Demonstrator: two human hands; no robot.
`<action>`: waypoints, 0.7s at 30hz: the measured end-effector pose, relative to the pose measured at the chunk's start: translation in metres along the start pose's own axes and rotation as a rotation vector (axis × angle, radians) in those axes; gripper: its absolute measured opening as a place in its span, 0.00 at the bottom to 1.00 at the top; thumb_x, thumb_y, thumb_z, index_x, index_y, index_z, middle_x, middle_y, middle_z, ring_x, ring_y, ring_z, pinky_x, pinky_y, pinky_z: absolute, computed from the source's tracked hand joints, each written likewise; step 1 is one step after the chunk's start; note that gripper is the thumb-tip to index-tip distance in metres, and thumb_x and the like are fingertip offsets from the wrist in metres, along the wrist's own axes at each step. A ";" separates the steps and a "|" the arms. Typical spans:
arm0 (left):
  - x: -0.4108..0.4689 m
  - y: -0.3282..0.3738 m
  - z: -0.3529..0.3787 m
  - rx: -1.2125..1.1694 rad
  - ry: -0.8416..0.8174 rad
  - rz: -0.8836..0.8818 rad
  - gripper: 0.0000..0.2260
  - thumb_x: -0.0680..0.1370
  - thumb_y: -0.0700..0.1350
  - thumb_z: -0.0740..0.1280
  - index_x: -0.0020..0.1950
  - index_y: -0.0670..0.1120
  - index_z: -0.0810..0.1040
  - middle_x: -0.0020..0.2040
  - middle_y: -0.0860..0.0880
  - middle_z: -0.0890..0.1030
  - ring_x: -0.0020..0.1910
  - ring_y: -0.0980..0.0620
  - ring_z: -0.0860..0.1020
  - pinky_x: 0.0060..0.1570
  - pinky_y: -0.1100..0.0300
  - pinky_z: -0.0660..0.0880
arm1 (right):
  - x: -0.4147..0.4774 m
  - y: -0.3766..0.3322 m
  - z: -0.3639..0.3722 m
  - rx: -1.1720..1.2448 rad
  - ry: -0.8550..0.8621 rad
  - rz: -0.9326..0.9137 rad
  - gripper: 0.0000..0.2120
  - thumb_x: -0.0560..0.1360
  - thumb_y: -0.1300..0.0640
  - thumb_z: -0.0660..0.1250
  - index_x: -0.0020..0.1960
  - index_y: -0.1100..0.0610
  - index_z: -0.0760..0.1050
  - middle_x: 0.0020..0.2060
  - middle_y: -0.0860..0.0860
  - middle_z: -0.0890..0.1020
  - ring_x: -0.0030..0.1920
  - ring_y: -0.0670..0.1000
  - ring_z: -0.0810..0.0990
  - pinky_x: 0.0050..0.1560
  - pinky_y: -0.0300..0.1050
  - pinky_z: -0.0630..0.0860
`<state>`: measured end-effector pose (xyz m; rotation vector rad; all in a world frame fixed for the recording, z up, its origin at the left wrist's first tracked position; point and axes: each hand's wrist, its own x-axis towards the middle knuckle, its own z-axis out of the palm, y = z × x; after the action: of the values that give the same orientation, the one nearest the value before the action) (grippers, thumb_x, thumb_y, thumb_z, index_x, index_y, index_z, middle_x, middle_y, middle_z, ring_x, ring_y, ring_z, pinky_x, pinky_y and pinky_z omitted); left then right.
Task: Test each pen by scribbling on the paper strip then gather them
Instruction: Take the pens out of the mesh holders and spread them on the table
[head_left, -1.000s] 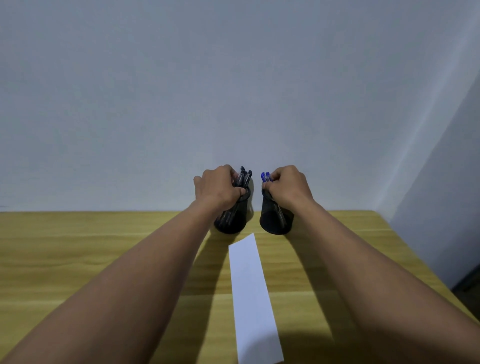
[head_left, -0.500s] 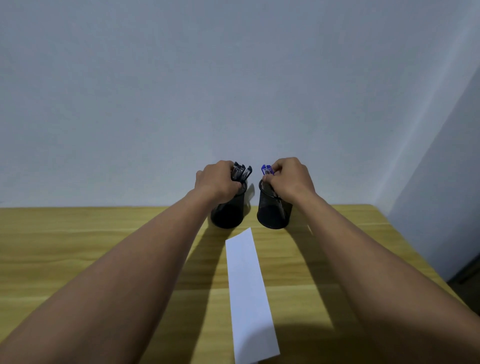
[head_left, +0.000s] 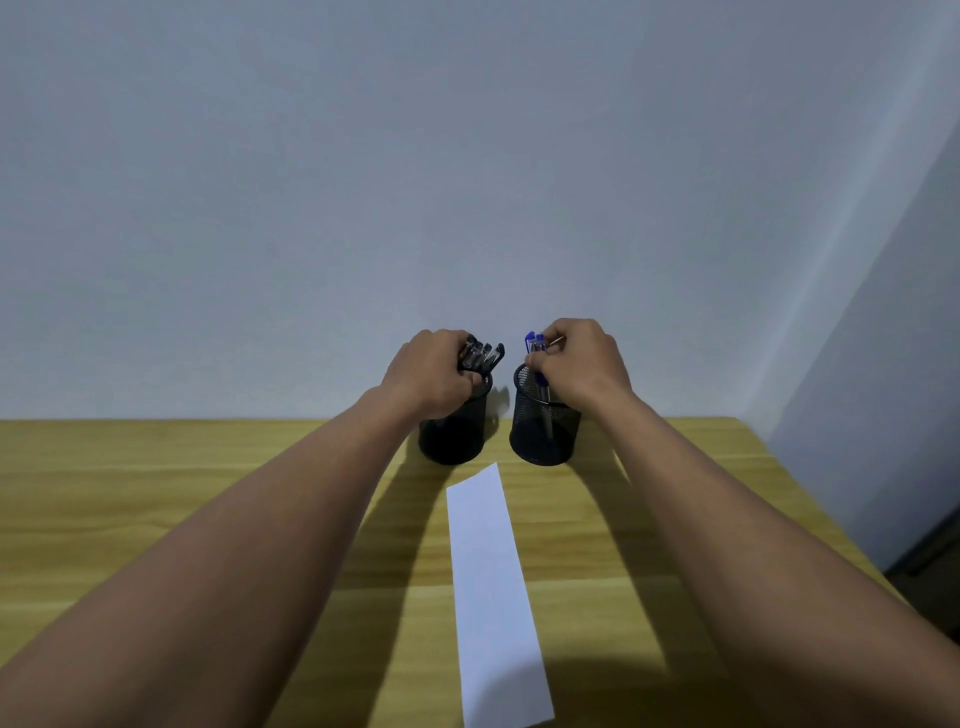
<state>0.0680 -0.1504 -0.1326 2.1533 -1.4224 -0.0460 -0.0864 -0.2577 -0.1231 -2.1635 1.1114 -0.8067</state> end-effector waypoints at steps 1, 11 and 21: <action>0.000 -0.001 0.001 -0.010 0.003 -0.002 0.07 0.74 0.45 0.71 0.43 0.46 0.74 0.41 0.47 0.79 0.45 0.42 0.77 0.40 0.53 0.72 | 0.000 0.000 -0.001 0.009 -0.002 -0.003 0.03 0.74 0.57 0.74 0.46 0.52 0.80 0.36 0.47 0.82 0.46 0.54 0.83 0.46 0.46 0.77; 0.004 -0.001 -0.011 -0.162 0.160 -0.044 0.08 0.76 0.45 0.70 0.52 0.47 0.74 0.45 0.50 0.79 0.47 0.43 0.76 0.41 0.55 0.66 | -0.006 -0.004 -0.010 0.050 0.060 -0.043 0.07 0.76 0.60 0.71 0.51 0.51 0.78 0.32 0.43 0.80 0.42 0.50 0.82 0.42 0.45 0.75; -0.016 0.026 -0.071 -0.532 0.464 -0.175 0.18 0.76 0.46 0.70 0.62 0.53 0.68 0.48 0.54 0.80 0.48 0.47 0.80 0.51 0.52 0.75 | -0.028 -0.056 -0.051 0.178 0.255 -0.106 0.05 0.77 0.58 0.70 0.50 0.50 0.75 0.35 0.42 0.81 0.39 0.45 0.80 0.36 0.36 0.69</action>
<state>0.0617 -0.1141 -0.0650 1.6941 -0.8376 0.0105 -0.1087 -0.2170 -0.0571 -2.0239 1.0083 -1.2093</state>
